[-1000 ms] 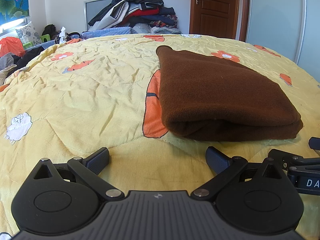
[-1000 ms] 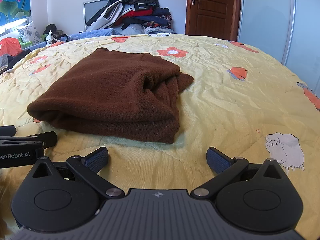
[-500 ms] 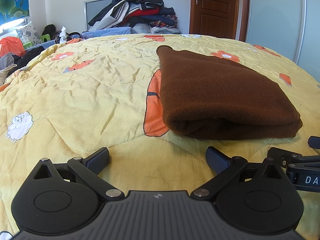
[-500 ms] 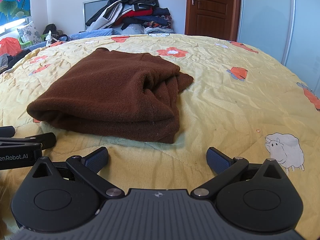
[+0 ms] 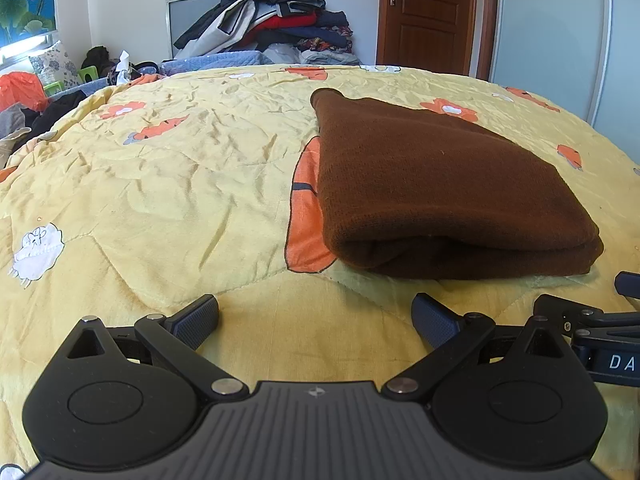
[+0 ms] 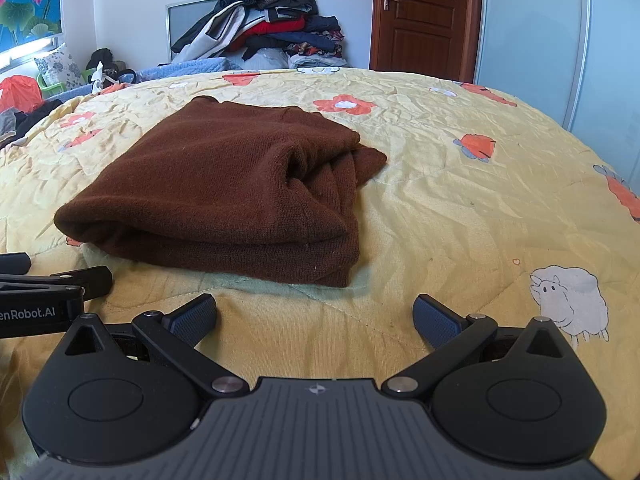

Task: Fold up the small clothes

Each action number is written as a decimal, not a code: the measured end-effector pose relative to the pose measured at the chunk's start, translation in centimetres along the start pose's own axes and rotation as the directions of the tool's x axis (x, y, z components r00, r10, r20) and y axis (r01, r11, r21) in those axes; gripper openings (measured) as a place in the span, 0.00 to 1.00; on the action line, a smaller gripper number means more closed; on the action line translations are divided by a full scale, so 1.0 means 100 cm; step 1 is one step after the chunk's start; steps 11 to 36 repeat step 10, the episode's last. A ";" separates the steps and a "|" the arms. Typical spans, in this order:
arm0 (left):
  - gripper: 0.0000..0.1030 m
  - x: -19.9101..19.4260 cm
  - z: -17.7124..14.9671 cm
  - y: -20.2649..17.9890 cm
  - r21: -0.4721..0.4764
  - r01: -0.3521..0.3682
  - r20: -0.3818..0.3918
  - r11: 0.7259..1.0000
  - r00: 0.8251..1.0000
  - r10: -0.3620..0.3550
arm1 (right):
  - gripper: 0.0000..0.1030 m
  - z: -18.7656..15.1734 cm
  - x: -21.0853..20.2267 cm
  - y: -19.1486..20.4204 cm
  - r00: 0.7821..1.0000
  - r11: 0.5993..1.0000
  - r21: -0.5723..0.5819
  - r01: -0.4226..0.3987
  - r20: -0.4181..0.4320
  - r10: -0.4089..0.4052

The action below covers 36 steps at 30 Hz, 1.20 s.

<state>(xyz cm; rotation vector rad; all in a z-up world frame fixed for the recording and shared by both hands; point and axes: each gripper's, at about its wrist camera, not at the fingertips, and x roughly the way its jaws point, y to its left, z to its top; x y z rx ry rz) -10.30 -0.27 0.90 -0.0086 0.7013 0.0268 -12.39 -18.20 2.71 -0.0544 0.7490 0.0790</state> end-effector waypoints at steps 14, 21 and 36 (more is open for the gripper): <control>1.00 -0.009 0.002 0.015 0.005 0.051 -0.014 0.999 0.999 -0.051 | 1.00 0.002 -0.001 -0.003 1.000 1.000 0.012 -0.019 -0.002 0.019; 1.00 -0.009 0.002 0.015 0.005 0.051 -0.014 0.999 0.999 -0.051 | 1.00 0.002 -0.001 -0.003 1.000 1.000 0.012 -0.019 -0.002 0.019; 1.00 -0.009 0.002 0.015 0.005 0.051 -0.014 0.999 0.999 -0.051 | 1.00 0.002 -0.001 -0.003 1.000 1.000 0.012 -0.019 -0.002 0.019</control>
